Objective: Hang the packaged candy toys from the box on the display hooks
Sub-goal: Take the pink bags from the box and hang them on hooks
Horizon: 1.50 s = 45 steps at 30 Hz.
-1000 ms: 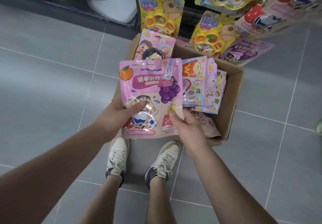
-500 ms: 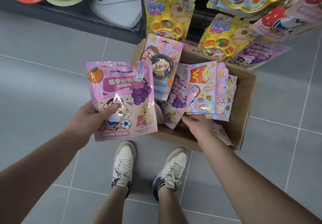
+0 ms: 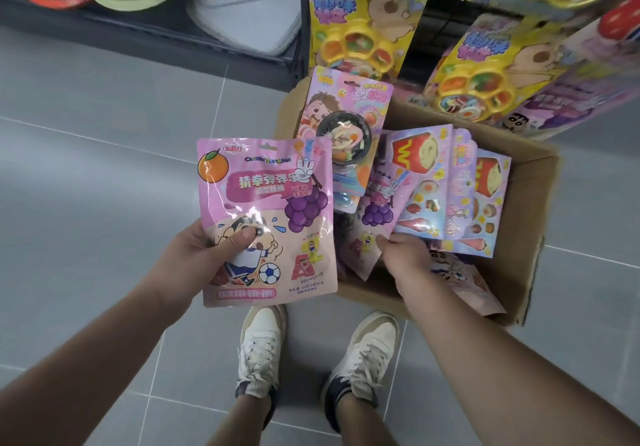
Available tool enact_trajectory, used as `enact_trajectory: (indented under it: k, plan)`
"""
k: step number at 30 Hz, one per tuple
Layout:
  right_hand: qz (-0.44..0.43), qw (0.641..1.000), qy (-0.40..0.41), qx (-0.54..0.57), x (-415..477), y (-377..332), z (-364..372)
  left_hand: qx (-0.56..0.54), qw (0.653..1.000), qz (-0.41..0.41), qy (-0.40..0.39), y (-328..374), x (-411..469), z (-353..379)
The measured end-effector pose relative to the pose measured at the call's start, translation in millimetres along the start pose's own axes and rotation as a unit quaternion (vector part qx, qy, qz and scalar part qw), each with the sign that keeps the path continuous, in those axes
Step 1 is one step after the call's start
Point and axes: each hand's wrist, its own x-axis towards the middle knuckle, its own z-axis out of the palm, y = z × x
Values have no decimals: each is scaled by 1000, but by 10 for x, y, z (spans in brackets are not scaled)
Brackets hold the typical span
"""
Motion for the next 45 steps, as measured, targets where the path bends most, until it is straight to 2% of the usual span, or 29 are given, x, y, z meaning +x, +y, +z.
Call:
enact_trajectory:
  k: [3,8,13,18,26,29,33,38,40,43,45]
  plan:
    - [-106,991,25,-80,-388,-127,-262,-9,999,16,-28,211,-179,10]
    - [-178,979,71,-72,-1036,-310,-928,-13,999,-5,-38,658,-528,19]
    - [-206,976,68,8,-1732,-510,-1818,-5,998,14,-56,1348,-1174,140]
    - [-226,960,70,147,-2713,-771,-2715,18,995,52,-78,2139,-1980,179]
    - [-260,901,122,325,-4198,-831,-3739,46,985,122,-115,3065,-3317,234]
    - [-255,884,113,376,-4582,-809,-4016,62,974,181,-121,3327,-3797,371]
    - [-291,873,135,368,-4918,-826,-4445,81,959,233,-142,3613,-4281,542]
    - [-339,859,167,345,-5181,-950,-4920,91,950,258,-152,3997,-4568,825]
    - [-352,852,184,342,-5216,-989,-5050,76,949,269,-146,4144,-4686,943]
    - [-359,842,196,351,-5214,-1028,-5208,108,927,341,-115,4292,-4764,1043]
    - [-358,838,195,363,-5181,-1039,-5306,100,929,342,-101,4341,-4741,1115]
